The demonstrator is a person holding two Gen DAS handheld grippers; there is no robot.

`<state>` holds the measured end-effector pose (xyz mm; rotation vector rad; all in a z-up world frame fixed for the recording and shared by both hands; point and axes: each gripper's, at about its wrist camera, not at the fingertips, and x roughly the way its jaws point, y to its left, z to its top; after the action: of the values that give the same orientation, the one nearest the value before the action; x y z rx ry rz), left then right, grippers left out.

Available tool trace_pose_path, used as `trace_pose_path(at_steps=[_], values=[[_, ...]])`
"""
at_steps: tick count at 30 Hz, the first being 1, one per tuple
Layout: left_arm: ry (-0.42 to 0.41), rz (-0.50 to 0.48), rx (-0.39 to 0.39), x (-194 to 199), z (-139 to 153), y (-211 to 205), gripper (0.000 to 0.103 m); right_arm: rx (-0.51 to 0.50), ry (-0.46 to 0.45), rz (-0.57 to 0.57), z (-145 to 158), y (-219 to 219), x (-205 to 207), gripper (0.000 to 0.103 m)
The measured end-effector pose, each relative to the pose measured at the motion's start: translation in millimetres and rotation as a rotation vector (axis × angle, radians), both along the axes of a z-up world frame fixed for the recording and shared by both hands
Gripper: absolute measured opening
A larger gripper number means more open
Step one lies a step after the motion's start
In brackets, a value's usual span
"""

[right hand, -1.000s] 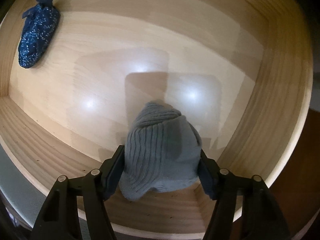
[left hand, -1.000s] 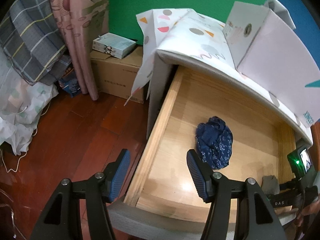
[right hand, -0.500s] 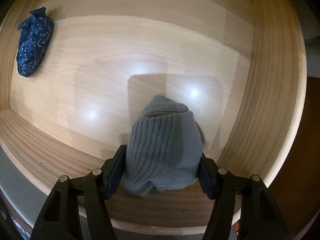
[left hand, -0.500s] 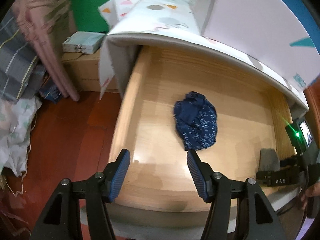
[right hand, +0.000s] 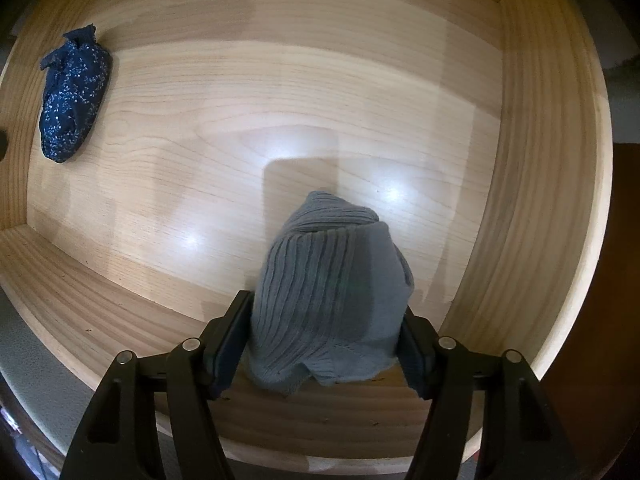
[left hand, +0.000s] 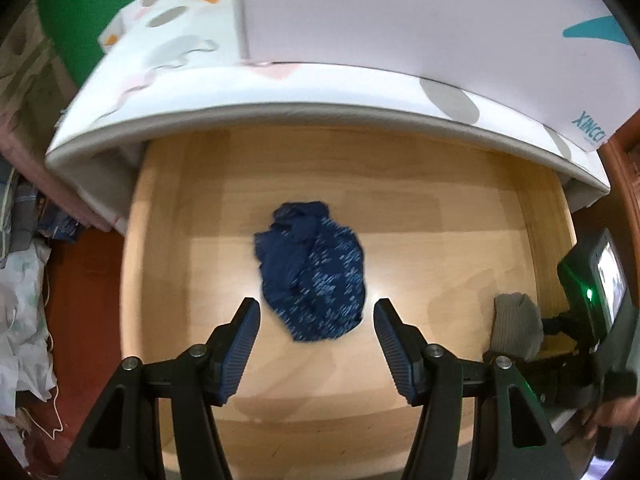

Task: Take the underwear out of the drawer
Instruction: 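Grasp the navy floral underwear with the left tool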

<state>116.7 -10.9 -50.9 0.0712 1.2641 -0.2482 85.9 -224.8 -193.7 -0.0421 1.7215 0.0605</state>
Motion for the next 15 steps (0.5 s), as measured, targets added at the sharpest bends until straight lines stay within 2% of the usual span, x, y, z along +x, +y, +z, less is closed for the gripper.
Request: trace_pose_path(at_steps=[6, 10, 15], values=[[0.039, -0.053, 0.083, 16.9, -15.2, -22.1, 0.061, 0.002, 0.0, -0.001, -0.5, -0.9, -1.8, 0.063], [0.089, -0.043, 0.091, 28.1, -28.3, -28.3, 0.061, 0.007, -0.001, -0.001, 0.5, -3.9, -2.0, 0.064], [0.138, -0.072, 0.15, 41.0, -44.7, -38.6, 0.061, 0.012, -0.002, -0.003, 2.5, -6.2, -5.3, 0.064]])
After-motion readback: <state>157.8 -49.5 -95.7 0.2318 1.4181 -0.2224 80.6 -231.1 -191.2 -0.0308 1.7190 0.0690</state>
